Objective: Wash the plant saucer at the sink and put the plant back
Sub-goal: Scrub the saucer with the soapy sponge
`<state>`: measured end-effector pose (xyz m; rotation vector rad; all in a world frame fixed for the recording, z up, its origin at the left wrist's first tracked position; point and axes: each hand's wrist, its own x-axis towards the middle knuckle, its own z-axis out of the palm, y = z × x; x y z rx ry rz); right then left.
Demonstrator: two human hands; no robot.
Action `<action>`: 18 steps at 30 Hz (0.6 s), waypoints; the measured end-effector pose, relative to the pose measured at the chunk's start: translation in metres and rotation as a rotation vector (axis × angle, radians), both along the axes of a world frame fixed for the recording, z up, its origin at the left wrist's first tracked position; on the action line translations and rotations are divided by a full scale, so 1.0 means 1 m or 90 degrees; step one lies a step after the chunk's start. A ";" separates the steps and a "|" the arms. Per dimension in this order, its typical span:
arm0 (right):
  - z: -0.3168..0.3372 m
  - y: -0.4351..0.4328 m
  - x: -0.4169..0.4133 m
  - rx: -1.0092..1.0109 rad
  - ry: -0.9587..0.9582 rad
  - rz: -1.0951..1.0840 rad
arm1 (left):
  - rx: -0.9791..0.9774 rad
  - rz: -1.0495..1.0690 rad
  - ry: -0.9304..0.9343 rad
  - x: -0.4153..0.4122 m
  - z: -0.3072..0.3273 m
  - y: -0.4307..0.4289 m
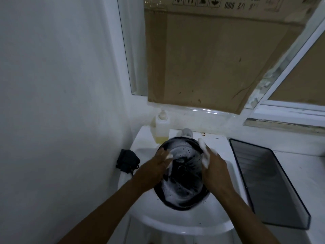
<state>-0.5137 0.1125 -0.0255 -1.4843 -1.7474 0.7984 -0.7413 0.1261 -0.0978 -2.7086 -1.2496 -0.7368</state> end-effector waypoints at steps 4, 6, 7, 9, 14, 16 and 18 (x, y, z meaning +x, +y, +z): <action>0.001 -0.006 0.001 0.014 -0.026 0.012 | 0.037 -0.029 0.086 0.007 0.017 0.024; 0.004 -0.004 0.002 0.011 -0.033 0.014 | 0.020 -0.068 0.056 0.012 0.014 0.018; 0.005 -0.003 0.005 0.015 -0.033 -0.001 | 0.015 -0.078 0.056 0.010 0.011 0.013; 0.006 -0.001 0.014 0.025 -0.036 -0.055 | -0.005 -0.072 0.033 -0.003 0.002 0.003; 0.001 -0.008 0.014 -0.016 -0.017 -0.061 | -0.046 -0.033 0.020 0.001 -0.006 -0.004; 0.001 -0.007 0.008 -0.019 -0.015 -0.046 | -0.032 -0.022 0.008 0.009 0.003 0.009; 0.004 -0.003 0.006 -0.012 -0.014 -0.055 | -0.019 -0.005 -0.002 0.012 0.012 0.022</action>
